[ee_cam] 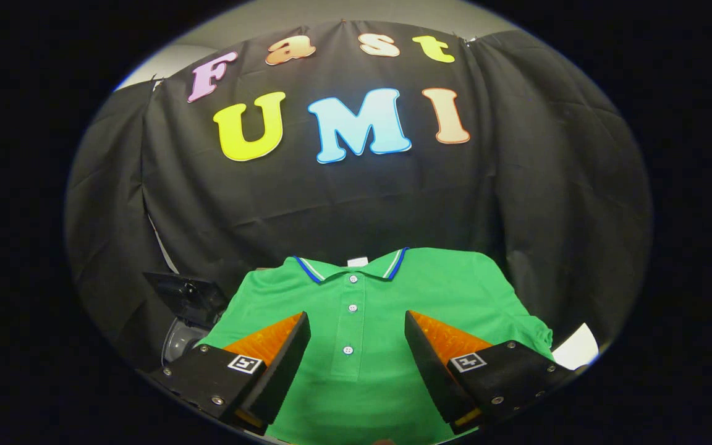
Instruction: Put the clothes into the washing machine and then close the washing machine lid.
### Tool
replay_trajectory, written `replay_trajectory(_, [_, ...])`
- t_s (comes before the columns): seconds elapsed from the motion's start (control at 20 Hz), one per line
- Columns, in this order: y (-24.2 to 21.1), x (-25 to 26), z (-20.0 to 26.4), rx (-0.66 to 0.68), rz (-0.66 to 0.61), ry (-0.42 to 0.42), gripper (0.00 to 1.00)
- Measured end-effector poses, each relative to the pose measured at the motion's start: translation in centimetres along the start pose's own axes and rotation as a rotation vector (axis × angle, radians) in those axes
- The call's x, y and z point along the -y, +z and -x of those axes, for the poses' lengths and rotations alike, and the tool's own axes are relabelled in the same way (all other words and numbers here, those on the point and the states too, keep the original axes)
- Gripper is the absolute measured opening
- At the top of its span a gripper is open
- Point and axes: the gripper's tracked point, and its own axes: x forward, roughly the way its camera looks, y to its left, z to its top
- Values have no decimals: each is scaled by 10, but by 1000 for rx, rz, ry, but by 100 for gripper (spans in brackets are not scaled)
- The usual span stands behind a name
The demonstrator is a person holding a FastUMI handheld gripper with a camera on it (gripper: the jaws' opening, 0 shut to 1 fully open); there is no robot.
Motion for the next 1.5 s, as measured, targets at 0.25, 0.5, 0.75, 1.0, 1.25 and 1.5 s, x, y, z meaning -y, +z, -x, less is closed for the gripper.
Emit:
replay_trajectory(0.25, [-1,-6,-24,-81,-1,22,95])
replay_trajectory(0.5, [-17,-14,-39,-194,44,47,95])
replay_trajectory(0.75, [-26,-14,-43,-242,134,36,95])
replay_trajectory(1.0, [-23,-9,-44,-243,153,36,79])
replay_trajectory(1.25, [-22,-4,-43,-234,118,66,13])
replay_trajectory(1.5, [-21,-6,-42,-229,140,82,0])
